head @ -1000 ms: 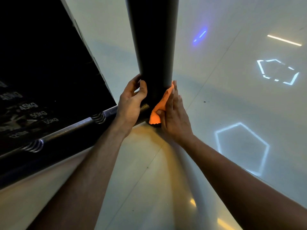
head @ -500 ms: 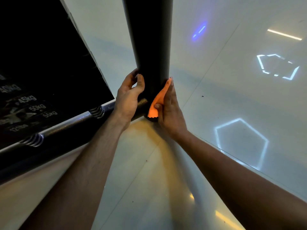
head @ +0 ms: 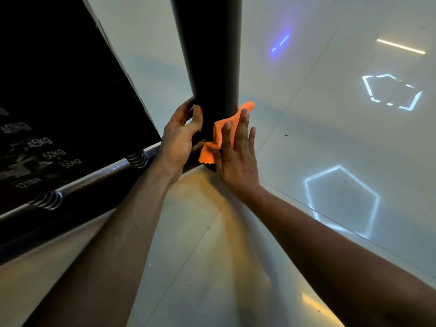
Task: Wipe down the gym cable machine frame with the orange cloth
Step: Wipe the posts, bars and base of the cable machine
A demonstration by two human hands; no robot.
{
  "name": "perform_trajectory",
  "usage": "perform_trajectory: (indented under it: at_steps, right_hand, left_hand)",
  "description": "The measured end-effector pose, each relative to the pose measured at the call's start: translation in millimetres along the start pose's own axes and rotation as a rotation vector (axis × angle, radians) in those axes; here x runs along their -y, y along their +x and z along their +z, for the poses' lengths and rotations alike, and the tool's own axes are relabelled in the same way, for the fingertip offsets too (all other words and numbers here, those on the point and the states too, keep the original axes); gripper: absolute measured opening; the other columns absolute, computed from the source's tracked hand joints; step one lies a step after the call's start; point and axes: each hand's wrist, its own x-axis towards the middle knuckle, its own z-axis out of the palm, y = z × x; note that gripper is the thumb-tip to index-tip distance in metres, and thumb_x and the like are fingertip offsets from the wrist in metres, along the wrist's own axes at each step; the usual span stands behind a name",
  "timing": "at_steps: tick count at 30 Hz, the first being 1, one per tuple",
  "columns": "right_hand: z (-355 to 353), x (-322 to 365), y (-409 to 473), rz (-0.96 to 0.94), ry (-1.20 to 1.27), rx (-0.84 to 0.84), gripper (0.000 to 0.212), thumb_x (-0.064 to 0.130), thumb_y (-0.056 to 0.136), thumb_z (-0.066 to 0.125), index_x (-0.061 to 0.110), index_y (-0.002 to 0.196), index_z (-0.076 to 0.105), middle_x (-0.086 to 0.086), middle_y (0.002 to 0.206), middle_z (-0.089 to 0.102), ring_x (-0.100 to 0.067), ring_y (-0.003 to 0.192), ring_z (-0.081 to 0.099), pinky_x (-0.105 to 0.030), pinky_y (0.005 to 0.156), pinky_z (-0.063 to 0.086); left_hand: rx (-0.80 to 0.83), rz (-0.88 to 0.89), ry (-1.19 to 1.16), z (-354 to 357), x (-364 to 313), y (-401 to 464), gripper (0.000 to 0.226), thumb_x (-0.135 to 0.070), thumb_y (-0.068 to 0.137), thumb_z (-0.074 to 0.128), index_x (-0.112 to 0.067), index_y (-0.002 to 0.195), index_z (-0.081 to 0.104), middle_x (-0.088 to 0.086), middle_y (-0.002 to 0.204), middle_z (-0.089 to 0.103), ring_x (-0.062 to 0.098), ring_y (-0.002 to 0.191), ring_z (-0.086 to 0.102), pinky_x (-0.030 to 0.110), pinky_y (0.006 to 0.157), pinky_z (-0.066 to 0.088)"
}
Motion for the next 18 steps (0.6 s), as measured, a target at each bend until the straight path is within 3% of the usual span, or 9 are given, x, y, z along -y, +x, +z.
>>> perform_trajectory:
  at_steps: [2,4,7,13,15,18]
  right_hand:
    - [-6,0,0,-0.021,0.047,0.014,0.087,0.050,0.116,0.039,0.035,0.163,-0.033,-0.025,0.176,-0.020,-0.047,0.165,-0.006,-0.071,0.128,0.019]
    - [-11,24,8,0.116,0.281,-0.079,0.089,0.040,0.117,0.046,0.033,0.167,-0.027,-0.009,0.177,-0.029,-0.038,0.167,-0.008,-0.069,0.128,0.027]
    - [-11,52,24,0.344,0.447,-0.222,0.082,0.030,0.118,0.046,0.018,0.170,-0.015,-0.009,0.180,-0.018,-0.029,0.169,-0.008,-0.066,0.130,0.023]
    - [-12,5,-5,0.054,0.208,0.010,0.100,0.036,0.115,0.055,0.054,0.158,-0.033,-0.017,0.177,-0.025,-0.037,0.168,0.001,-0.063,0.113,0.052]
    - [-17,14,1,0.073,0.257,-0.010,0.100,0.034,0.115,0.055,0.053,0.158,-0.033,-0.015,0.177,-0.027,-0.037,0.168,-0.002,-0.063,0.114,0.051]
    - [-21,36,20,0.104,0.373,-0.146,0.100,0.028,0.115,0.056,0.047,0.162,-0.030,-0.015,0.177,-0.027,-0.038,0.168,-0.005,-0.067,0.123,0.037]
  left_hand:
    - [0.004,-0.007,0.007,0,0,-1,0.057,-0.049,0.101,0.064,-0.024,0.152,0.059,-0.005,0.143,0.070,0.017,0.131,0.068,0.047,0.114,0.054]
    - [-0.007,-0.005,-0.016,-1,-3,-1,0.049,-0.041,0.108,0.062,-0.021,0.152,0.058,-0.003,0.143,0.070,0.015,0.130,0.068,0.044,0.114,0.054]
    - [0.004,0.000,-0.022,-2,0,3,0.053,-0.042,0.106,0.064,-0.018,0.152,0.058,0.001,0.145,0.069,0.019,0.133,0.067,0.046,0.115,0.052]
    - [-0.008,-0.017,-0.020,-3,-3,-2,0.051,-0.038,0.103,0.067,-0.021,0.150,0.061,-0.002,0.141,0.071,0.015,0.129,0.069,0.044,0.114,0.053]
    - [-0.008,-0.020,-0.016,-3,-5,-3,0.050,-0.037,0.104,0.066,-0.020,0.150,0.061,-0.001,0.141,0.071,0.015,0.129,0.069,0.041,0.114,0.054]
    - [-0.007,-0.016,0.014,-4,-6,-3,0.044,-0.033,0.109,0.062,-0.020,0.152,0.059,-0.002,0.142,0.071,0.014,0.128,0.069,0.038,0.110,0.057]
